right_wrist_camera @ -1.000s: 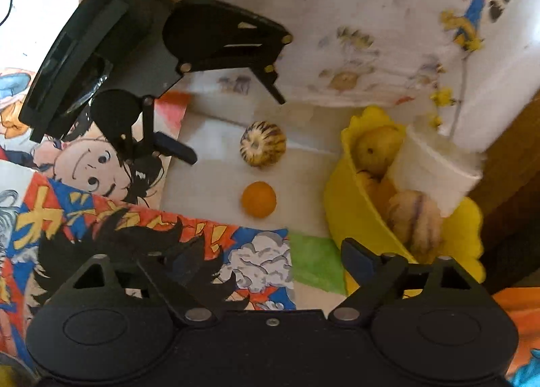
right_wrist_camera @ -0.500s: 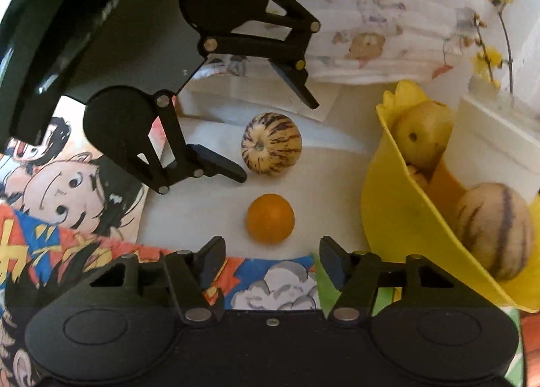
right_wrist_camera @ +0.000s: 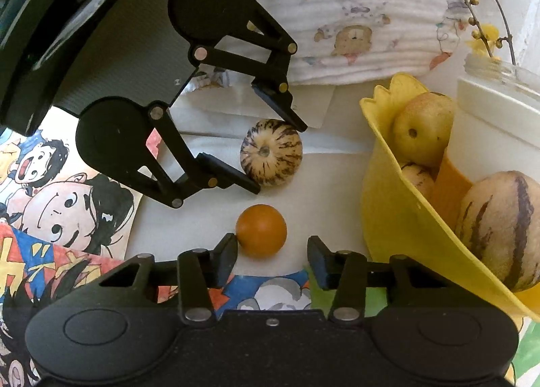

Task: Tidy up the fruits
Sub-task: 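Close the left tool on the striped melon while the right tool grasps the small orange, then carry the striped melon with the left tool to the tray while the right tool carries the orange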

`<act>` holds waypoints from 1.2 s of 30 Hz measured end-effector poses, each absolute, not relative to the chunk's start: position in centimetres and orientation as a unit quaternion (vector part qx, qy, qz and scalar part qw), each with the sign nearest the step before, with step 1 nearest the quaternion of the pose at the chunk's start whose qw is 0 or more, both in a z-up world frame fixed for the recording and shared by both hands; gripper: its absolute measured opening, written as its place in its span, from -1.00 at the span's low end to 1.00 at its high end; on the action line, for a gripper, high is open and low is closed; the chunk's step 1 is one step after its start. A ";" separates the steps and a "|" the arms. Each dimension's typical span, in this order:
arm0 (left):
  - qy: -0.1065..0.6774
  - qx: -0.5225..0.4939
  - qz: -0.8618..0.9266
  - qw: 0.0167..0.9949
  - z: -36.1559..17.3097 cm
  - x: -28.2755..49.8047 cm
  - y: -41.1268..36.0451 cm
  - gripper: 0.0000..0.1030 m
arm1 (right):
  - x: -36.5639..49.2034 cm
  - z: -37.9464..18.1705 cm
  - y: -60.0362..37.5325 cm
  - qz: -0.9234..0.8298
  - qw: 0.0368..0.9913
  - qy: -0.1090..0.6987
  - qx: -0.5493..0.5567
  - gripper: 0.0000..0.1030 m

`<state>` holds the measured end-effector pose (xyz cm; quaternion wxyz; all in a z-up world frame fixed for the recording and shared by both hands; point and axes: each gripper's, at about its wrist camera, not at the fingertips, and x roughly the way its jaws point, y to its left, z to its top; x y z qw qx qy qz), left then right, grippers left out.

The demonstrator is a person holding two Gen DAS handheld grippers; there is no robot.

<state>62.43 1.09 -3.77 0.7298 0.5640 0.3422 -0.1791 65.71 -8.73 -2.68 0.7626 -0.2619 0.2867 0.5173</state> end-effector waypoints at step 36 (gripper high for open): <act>0.478 0.278 -0.063 0.831 -0.3 62.3 2.8 0.07 | 63.8 -1.5 -13.1 0.453 0.800 0.348 -0.184 -0.33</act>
